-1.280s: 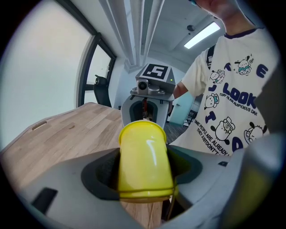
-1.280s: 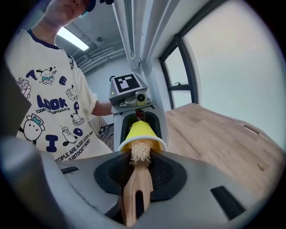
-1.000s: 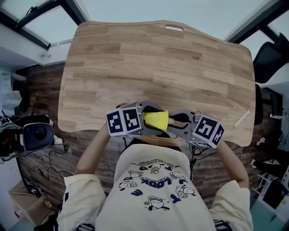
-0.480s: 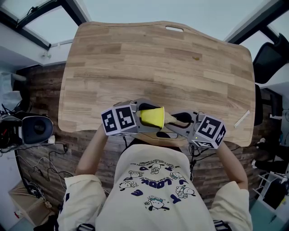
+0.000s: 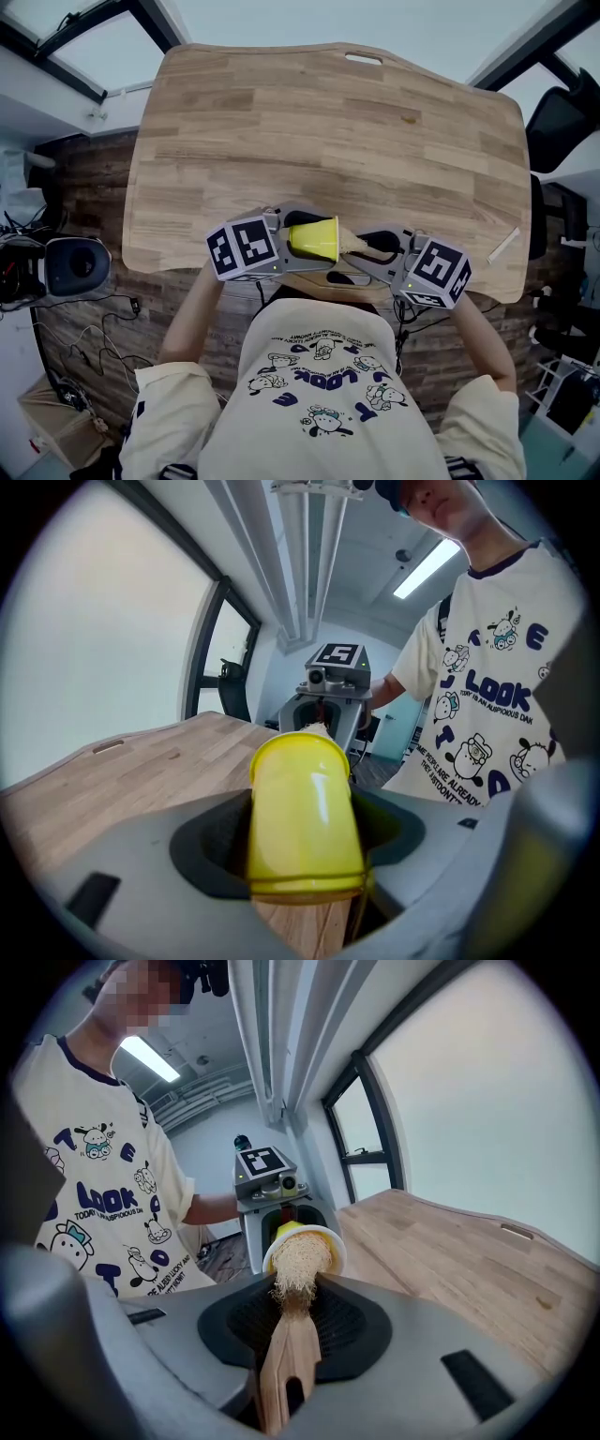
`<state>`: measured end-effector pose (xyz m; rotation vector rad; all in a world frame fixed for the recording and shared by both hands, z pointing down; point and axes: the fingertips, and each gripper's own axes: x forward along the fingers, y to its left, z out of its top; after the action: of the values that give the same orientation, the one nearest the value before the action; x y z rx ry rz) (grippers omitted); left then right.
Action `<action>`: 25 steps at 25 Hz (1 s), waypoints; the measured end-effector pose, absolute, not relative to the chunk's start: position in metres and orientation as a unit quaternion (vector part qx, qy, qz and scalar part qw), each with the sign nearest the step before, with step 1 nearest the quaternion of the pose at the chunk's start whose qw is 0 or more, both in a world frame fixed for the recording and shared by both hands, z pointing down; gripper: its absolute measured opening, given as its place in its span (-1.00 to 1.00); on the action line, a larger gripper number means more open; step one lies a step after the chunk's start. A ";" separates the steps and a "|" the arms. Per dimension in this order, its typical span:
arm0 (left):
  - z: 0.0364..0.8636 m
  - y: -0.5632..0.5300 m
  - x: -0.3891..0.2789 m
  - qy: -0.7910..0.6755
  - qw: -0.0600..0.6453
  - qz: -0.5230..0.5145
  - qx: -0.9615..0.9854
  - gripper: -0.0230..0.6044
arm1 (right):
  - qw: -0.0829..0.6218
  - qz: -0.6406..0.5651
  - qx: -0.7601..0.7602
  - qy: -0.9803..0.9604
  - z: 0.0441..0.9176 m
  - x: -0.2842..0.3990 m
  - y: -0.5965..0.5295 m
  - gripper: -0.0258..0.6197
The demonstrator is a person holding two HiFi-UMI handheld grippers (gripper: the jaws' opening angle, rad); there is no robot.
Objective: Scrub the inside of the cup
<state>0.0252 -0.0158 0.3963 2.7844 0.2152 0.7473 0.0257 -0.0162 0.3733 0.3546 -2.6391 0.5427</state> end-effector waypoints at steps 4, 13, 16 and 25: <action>0.399 -0.016 0.023 0.069 0.119 0.256 0.957 0.12 | 0.212 0.195 0.127 -0.949 0.375 0.024 -0.016 -0.66; 0.403 -0.017 0.022 0.059 0.109 0.260 0.958 0.14 | 0.213 0.198 0.133 -0.947 0.376 0.027 -0.015 -0.66; 0.403 -0.017 0.023 0.062 0.111 0.259 0.957 0.13 | 0.209 0.200 0.136 -0.947 0.375 0.028 -0.015 -0.66; 0.403 -0.023 0.018 0.043 0.114 0.258 0.959 0.12 | 0.194 0.211 0.156 -0.945 0.374 0.037 -0.018 -0.66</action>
<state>0.0180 -0.0227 0.4030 2.8101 0.1262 0.7551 0.0367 -0.0185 0.3739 0.4377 -2.6514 0.5907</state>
